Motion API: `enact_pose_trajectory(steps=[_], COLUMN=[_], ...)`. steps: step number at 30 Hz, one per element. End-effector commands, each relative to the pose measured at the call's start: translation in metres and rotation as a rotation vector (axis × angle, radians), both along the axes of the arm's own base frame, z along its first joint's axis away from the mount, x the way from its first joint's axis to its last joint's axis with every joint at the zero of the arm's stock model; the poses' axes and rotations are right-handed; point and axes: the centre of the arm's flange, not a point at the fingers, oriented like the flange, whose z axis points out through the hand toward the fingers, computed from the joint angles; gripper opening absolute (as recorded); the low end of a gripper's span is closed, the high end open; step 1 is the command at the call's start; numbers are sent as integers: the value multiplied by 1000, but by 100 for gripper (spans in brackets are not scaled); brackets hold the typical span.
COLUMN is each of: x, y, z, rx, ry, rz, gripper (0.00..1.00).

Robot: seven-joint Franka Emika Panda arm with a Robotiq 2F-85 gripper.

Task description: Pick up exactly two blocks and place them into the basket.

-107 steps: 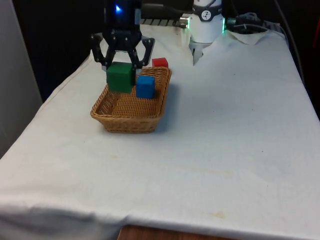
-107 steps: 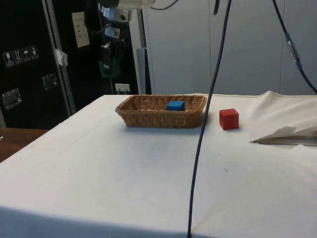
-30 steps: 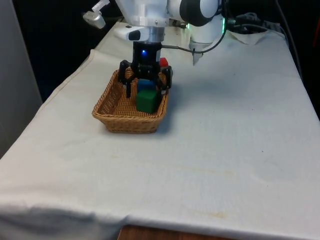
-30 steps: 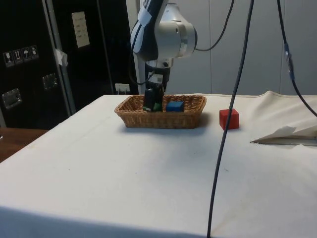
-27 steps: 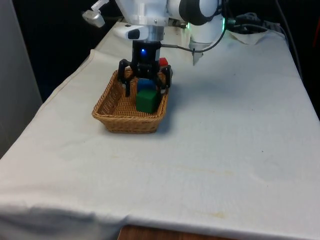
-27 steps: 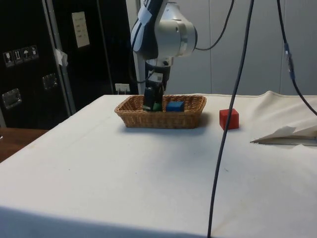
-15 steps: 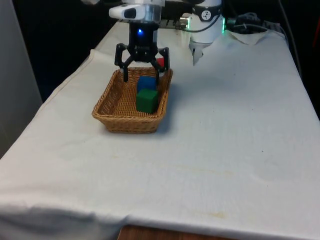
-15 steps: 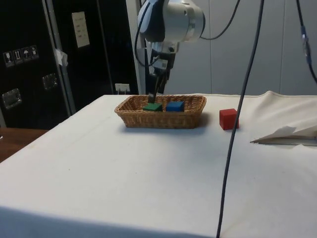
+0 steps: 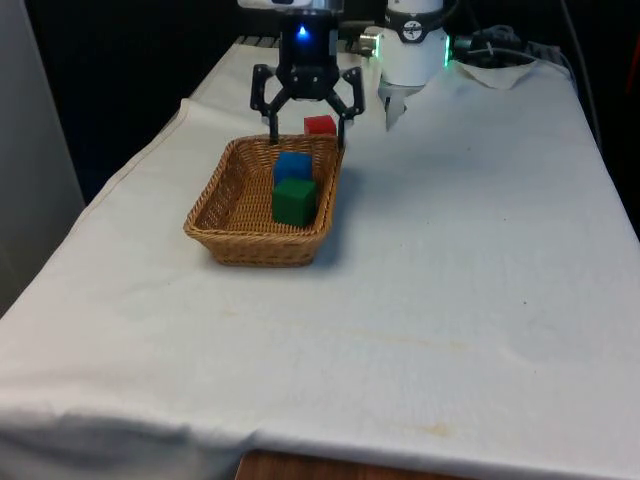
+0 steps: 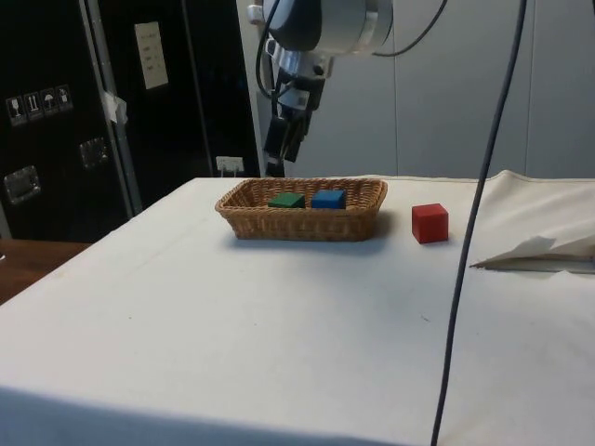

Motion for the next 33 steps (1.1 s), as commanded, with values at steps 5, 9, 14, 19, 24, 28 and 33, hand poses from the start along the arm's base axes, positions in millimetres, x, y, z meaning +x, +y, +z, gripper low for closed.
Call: enact_pose_trajectory(steps=[5, 9, 14, 19, 24, 28, 33], x=[1, 4, 7, 9, 13, 18, 26], y=[17, 27, 43, 50, 62, 69, 81], z=[6, 14, 21, 24, 26, 24, 20], rx=[-7, 14, 6, 4, -5, -17, -21], ry=[-10, -29, -59, -74, -93, -98, -98], rz=[16, 40, 65, 82, 106, 113, 124], gripper=[100, 100, 100, 100, 100, 100, 100])
